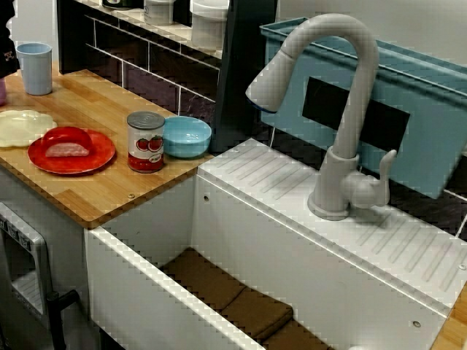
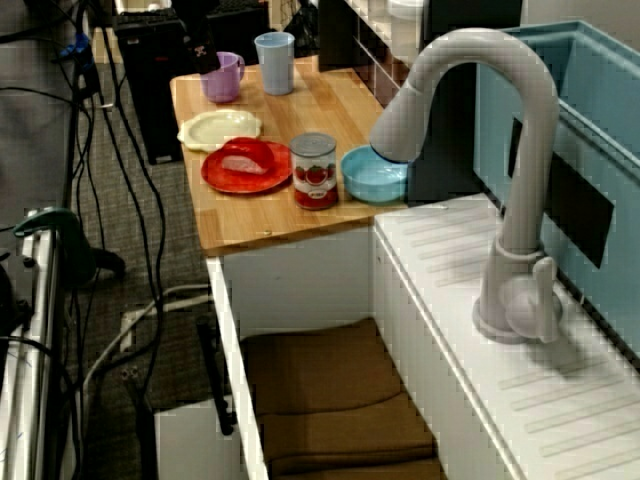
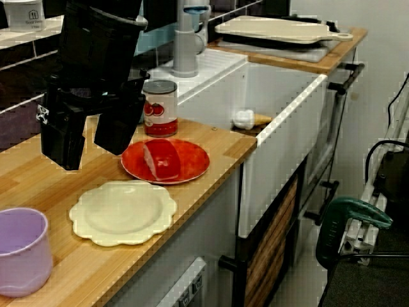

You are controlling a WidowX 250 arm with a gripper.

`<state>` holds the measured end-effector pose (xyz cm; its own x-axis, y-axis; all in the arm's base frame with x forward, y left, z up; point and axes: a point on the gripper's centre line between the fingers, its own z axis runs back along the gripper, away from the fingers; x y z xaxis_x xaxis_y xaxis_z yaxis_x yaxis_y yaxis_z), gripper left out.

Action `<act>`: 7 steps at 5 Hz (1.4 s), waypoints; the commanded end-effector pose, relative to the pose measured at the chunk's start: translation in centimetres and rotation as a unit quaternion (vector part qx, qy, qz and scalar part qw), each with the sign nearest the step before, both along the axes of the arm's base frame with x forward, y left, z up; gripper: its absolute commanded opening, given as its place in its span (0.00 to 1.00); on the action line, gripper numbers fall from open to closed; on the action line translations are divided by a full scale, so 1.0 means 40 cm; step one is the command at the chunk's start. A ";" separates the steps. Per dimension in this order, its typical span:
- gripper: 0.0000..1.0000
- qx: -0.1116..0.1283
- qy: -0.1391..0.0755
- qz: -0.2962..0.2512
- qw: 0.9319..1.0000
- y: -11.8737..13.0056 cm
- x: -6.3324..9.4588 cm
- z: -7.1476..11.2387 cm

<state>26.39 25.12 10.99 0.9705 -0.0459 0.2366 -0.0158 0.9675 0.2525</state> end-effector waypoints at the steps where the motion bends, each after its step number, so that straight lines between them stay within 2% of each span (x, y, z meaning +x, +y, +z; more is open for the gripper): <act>1: 1.00 0.022 -0.019 0.013 1.000 0.047 0.019 0.053; 3: 1.00 0.027 -0.020 0.017 0.999 0.072 0.015 0.044; 5: 1.00 0.024 -0.032 0.027 0.999 0.100 0.021 0.046; 7: 1.00 0.032 -0.027 0.032 0.999 0.115 0.032 0.028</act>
